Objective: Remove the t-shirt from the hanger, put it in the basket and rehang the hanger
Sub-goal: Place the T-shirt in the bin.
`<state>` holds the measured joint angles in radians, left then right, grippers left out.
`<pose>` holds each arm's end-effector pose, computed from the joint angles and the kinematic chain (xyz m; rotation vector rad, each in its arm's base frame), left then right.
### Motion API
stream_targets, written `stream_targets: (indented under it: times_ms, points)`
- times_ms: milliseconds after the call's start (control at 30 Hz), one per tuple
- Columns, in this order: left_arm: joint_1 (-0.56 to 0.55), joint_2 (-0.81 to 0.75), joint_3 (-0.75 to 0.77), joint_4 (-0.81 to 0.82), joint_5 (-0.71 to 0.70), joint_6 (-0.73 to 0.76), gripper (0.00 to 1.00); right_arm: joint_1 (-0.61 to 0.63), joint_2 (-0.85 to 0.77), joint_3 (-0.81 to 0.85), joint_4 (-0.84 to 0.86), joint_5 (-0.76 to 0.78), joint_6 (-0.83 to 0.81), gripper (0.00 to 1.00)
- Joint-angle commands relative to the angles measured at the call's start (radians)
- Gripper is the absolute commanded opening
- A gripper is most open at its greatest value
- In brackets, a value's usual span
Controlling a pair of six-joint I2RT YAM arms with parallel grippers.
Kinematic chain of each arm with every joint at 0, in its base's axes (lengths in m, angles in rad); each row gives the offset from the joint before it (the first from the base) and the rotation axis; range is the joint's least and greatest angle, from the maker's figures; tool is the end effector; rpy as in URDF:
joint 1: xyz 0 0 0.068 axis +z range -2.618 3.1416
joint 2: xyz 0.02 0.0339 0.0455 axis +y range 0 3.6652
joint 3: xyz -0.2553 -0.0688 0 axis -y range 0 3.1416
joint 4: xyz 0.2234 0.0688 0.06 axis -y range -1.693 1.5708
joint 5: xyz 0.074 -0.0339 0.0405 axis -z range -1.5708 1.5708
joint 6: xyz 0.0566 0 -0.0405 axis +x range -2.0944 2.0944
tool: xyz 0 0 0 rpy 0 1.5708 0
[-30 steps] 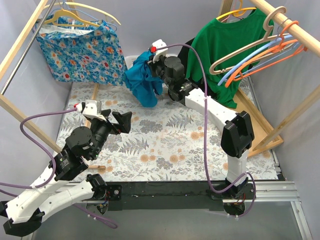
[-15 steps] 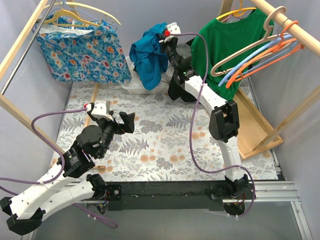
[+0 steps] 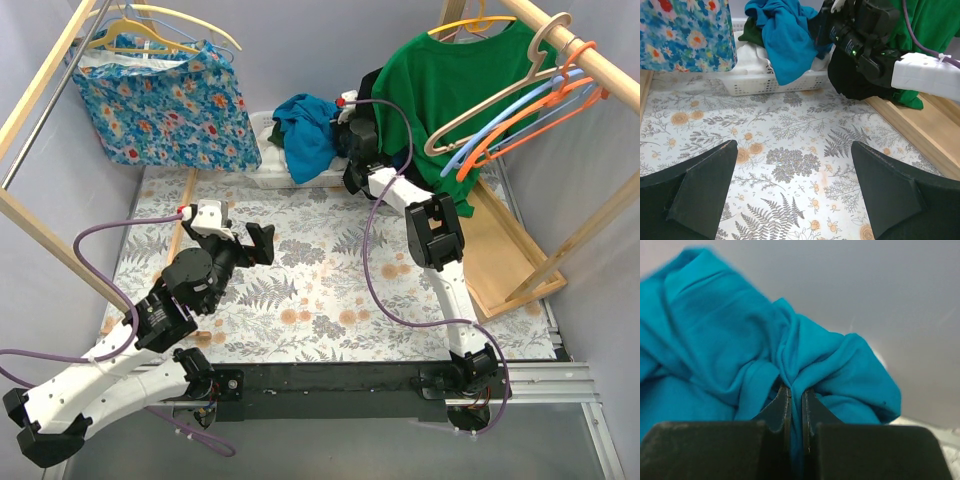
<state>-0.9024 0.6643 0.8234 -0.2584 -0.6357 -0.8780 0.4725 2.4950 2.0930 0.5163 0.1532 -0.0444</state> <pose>0.1187 -0.0961 0.3537 -0.4699 1.6510 -0.8170 0.5221 0.2571 0.2499 -0.2511 1.4405 0.2378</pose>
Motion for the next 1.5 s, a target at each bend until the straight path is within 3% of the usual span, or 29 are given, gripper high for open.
stream_targets:
  times_ms: [0, 200, 300, 467, 567, 800, 967, 1100, 1367, 1467]
  points:
    - [0.002, 0.0, -0.015, 0.016, -0.009, 0.004, 0.98, 0.005, -0.064, -0.071, -0.067, 0.025, 0.153, 0.01]
    - [0.002, -0.008, -0.02, 0.024, -0.001, -0.003, 0.98, 0.003, -0.087, -0.102, -0.228, -0.01, 0.339, 0.01]
    - [0.002, -0.006, -0.015, 0.018, 0.004, -0.003, 0.98, 0.005, -0.05, -0.024, -0.336, -0.007, 0.348, 0.01]
    - [0.002, -0.011, -0.012, 0.01, 0.013, -0.001, 0.98, 0.009, -0.106, 0.056, -0.435, 0.052, 0.357, 0.19]
    - [0.002, -0.003, -0.006, 0.01, 0.028, -0.003, 0.98, 0.029, -0.123, 0.165, -0.6, 0.141, 0.35, 0.28]
    - [0.002, 0.006, 0.028, -0.016, 0.056, -0.018, 0.98, 0.097, -0.289, 0.004, -0.578, 0.305, 0.264, 0.63]
    - [0.003, -0.006, 0.057, -0.031, 0.07, -0.022, 0.98, 0.133, -0.361, -0.05, -0.588, 0.332, 0.236, 0.69]
    - [0.002, 0.014, 0.106, -0.033, 0.113, -0.01, 0.98, 0.179, -0.462, -0.213, -0.552, 0.338, 0.222, 0.7]
    - [0.002, 0.162, 0.221, 0.047, 0.287, 0.01, 0.98, 0.311, -0.753, -0.777, -0.424, 0.304, 0.244, 0.68]
    - [0.0, 0.237, 0.237, 0.108, 0.318, 0.03, 0.98, 0.339, -0.849, -0.901, -0.404, 0.264, 0.265, 0.66]
